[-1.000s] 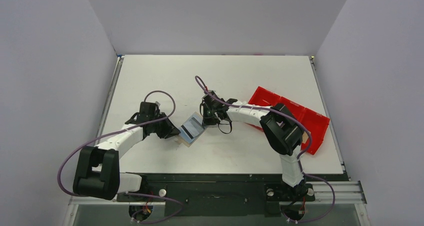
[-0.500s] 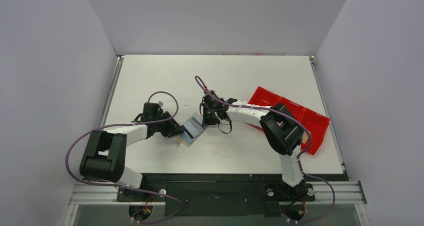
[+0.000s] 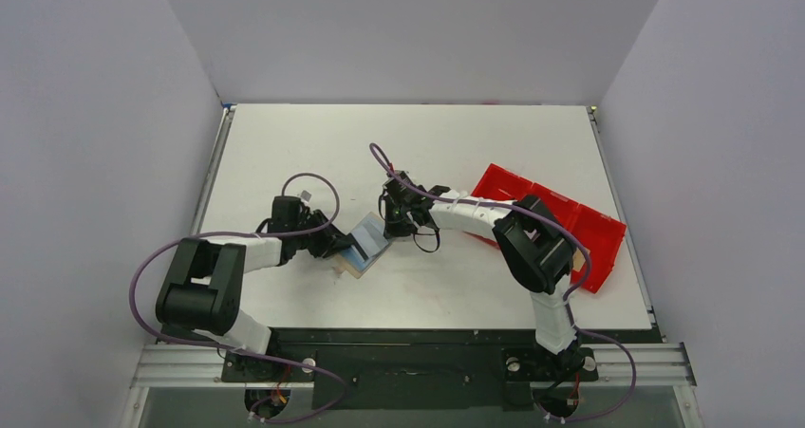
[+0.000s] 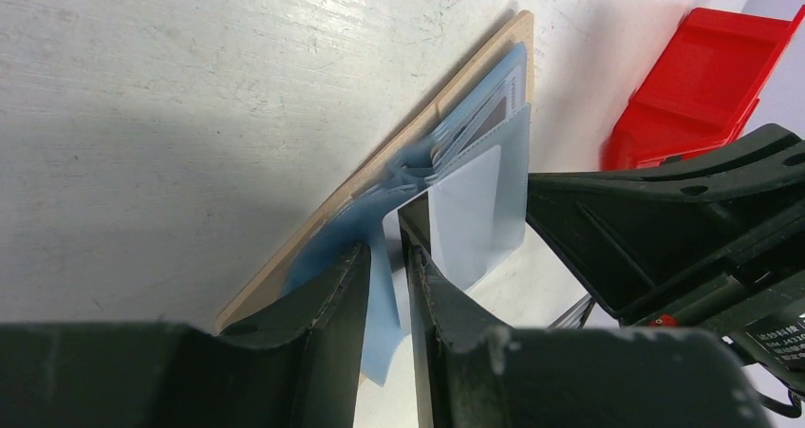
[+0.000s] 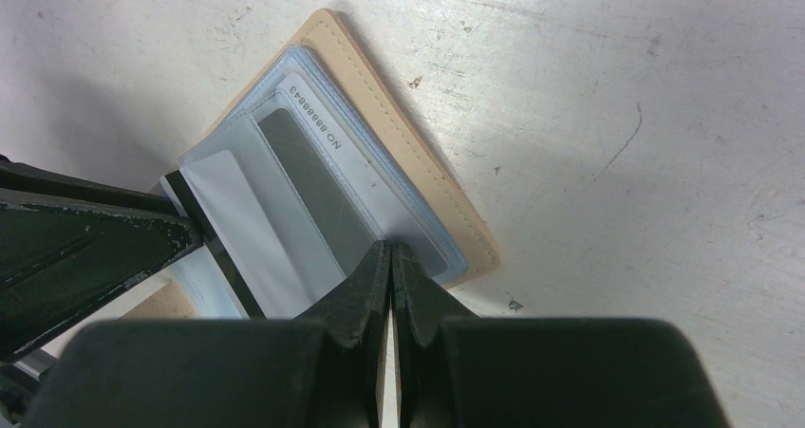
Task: Take the credit cards out of the card holder
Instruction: Remove the credit card from the card holder.
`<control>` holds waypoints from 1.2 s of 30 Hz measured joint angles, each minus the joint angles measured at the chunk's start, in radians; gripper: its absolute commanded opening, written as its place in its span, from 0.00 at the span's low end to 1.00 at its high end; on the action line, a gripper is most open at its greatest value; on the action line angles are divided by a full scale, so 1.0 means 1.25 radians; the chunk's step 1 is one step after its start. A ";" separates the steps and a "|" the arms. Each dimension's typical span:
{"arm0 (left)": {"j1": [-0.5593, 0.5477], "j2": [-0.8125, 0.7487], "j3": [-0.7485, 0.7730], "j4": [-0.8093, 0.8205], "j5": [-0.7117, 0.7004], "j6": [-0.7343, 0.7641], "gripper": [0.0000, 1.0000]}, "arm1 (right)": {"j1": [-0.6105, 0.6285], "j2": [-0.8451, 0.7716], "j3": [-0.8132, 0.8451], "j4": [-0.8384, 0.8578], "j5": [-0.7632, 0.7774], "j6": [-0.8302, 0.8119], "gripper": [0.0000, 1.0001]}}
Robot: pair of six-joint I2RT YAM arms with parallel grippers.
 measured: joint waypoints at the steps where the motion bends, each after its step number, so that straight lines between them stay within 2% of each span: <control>1: 0.001 0.000 -0.004 0.009 0.001 -0.003 0.21 | 0.000 0.000 0.000 0.000 0.000 0.000 0.00; 13: 0.003 0.000 -0.032 0.072 0.015 -0.018 0.20 | 0.001 0.002 0.004 -0.004 0.000 -0.002 0.00; 26: 0.003 0.000 -0.036 0.081 0.034 -0.034 0.18 | 0.009 0.005 0.014 -0.016 0.018 -0.009 0.00; 36: -0.001 -0.003 -0.036 0.086 0.042 -0.038 0.10 | 0.017 0.012 0.030 -0.034 0.038 -0.019 0.00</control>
